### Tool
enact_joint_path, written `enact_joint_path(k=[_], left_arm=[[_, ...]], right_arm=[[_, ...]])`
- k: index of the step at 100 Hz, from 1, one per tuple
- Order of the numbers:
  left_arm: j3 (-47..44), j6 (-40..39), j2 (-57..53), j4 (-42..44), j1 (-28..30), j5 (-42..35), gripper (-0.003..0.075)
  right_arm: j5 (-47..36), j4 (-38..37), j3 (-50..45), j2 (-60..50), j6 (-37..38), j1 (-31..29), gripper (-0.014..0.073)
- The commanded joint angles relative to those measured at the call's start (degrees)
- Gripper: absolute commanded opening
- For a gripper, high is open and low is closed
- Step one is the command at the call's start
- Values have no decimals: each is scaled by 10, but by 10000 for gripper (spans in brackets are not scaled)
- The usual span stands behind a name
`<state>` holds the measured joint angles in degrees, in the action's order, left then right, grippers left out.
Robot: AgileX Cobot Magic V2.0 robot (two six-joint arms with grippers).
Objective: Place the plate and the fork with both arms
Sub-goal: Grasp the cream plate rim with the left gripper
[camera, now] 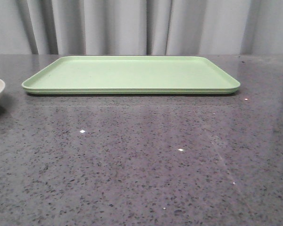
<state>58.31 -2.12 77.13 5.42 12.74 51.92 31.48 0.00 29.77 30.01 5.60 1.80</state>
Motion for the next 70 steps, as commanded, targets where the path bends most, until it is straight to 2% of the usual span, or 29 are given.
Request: enact_joint_path(k=[1,48,58,70], left_arm=[[21,10,-1,5,2,-15,438],[21,51,44,-15,2,-2,430],[21,54,47,-17,2,2,366],[21,54,47,-17,2,5,224]], right_arm=[[-36,-4,21,5,-6,-3,500],[-41,-4,21,5,-6,-3,500],[-41,-4,21,5,-6,-3,500],[-41,-4,21,5,-6,-3,500]])
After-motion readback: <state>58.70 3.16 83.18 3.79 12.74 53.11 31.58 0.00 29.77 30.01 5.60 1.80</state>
